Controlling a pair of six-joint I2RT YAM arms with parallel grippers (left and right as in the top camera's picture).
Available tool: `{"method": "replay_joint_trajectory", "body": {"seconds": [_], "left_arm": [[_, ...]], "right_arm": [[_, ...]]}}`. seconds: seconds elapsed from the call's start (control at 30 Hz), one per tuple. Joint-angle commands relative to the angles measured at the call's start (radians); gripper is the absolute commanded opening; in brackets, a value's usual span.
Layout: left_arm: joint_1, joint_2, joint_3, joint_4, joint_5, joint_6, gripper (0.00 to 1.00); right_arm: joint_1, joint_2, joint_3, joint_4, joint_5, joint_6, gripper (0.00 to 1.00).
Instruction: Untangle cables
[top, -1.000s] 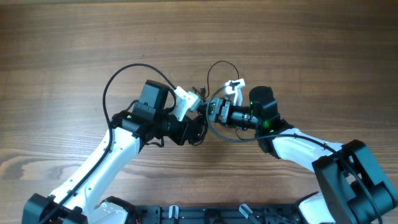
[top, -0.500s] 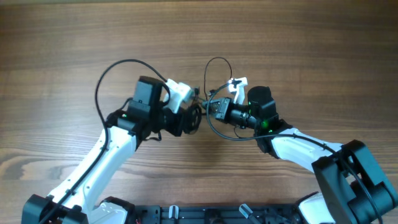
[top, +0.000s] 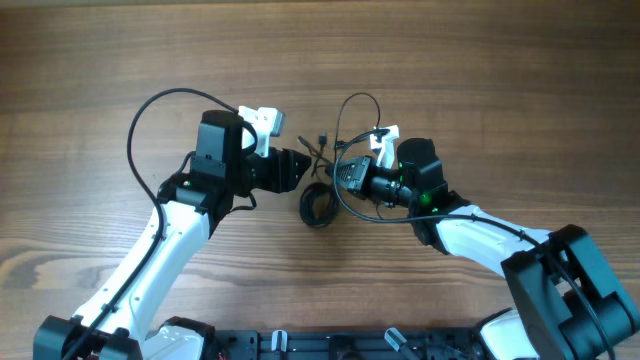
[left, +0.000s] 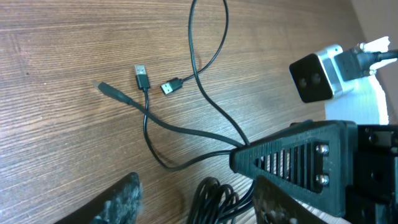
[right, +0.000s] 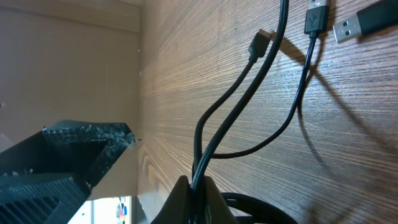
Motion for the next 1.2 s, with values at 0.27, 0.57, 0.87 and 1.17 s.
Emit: {"method": "replay_joint_trajectory", "body": {"seconds": [0.27,0.57,0.87,1.17], "left_arm": [[-0.001,-0.018,0.013,-0.187,0.214,0.25,0.58],[-0.023,-0.014,0.013,-0.274,0.287,0.326,0.53],[-0.069,-0.014,0.013,-0.267,0.283,0.351,0.04],[0.009,-0.014,0.013,-0.215,-0.013,0.154,0.04]], "right_arm": [[-0.008,0.013,-0.005,0.127,-0.194,-0.034,0.04],[-0.008,0.013,-0.005,0.288,-0.429,-0.12,0.04],[-0.01,0.013,-0.005,0.338,-0.527,-0.118,0.04],[-0.11,0.013,-0.005,0.35,-0.663,-0.114,0.04]]}}
